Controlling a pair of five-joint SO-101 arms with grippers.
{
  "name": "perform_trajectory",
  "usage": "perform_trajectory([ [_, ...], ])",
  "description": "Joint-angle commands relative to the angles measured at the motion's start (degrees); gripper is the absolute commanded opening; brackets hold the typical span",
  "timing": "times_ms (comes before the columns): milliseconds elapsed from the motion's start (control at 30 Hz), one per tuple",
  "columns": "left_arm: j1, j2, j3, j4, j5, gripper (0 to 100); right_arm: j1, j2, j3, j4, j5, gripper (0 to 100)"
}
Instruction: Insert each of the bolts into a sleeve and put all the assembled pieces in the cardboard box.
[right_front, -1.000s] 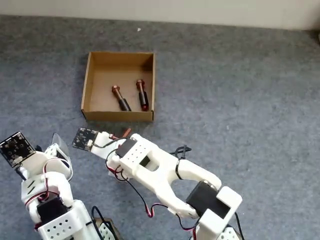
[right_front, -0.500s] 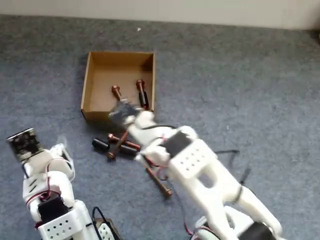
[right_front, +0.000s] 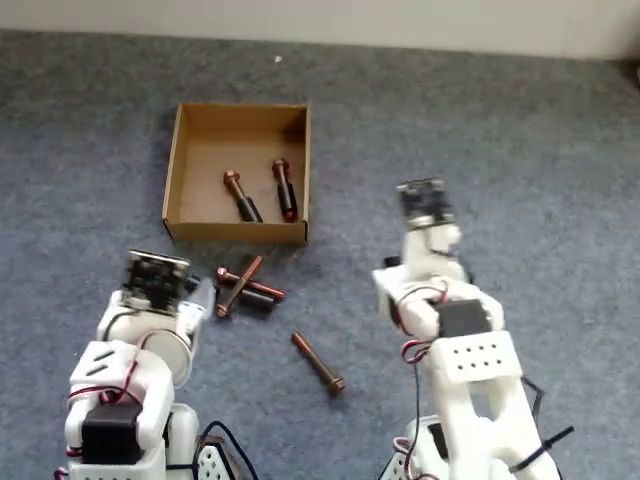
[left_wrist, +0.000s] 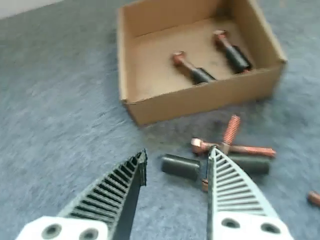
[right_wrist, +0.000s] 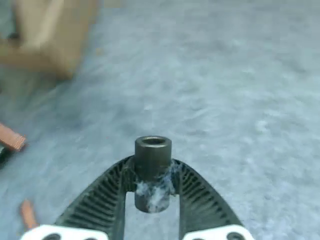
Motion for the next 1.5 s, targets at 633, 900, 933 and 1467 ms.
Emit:
perform_trajectory([
  [633,28.4,57.8,-29.1,1.8,-35.9,21,30.3,-1.9,0.0,-13.2,-14.4,0.4],
  [900,38.0,72.7,-32.9,1.6,-44.0,21,33.0,-1.9,0.0,-13.2,-14.2,0.4],
  [933,39.3,74.2,-33.6,1.6,-44.2,21,33.0,-1.9,0.0,-13.2,-14.2,0.4],
  [1467,47.9,96.1,-38.8,-7.1,-44.3,21,33.1,-1.9,0.0,-13.2,-14.1,0.4],
])
